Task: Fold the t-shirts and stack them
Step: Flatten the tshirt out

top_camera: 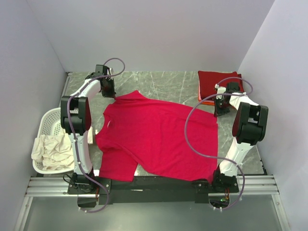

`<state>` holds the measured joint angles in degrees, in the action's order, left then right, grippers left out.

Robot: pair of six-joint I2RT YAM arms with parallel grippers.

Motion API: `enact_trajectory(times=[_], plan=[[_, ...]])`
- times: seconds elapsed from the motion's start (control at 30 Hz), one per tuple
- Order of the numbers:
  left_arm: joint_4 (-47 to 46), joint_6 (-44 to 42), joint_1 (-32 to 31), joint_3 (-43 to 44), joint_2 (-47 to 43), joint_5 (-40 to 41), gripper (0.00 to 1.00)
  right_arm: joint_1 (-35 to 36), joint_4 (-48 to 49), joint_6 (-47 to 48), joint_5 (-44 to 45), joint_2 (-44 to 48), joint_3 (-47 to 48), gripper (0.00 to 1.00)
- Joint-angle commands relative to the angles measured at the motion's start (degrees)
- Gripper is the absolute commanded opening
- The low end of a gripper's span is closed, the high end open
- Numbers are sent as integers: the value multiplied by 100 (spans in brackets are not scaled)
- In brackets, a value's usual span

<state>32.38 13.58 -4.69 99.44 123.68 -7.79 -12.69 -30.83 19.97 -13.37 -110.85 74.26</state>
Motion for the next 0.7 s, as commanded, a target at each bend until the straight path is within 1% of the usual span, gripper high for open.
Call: enact_trajectory(times=[0.0, 0.07, 0.17, 0.4, 0.67], plan=[[-48, -101, 21, 58, -327, -126, 1, -50, -37, 104, -34, -51, 115, 4], [-83, -101, 21, 49, -388, -117, 0, -50, -11, 122, -52, 28, 89, 0], [-197, -93, 21, -3, -546, -135, 0, -50, 94, 139, -61, 387, -25, 0], [-390, -75, 21, -91, -889, -47, 0, -32, 279, 148, -148, 1608, -465, 0], [-592, -49, 47, -346, -1425, 111, 0, 223, 306, 192, -193, 2471, -825, 0]])
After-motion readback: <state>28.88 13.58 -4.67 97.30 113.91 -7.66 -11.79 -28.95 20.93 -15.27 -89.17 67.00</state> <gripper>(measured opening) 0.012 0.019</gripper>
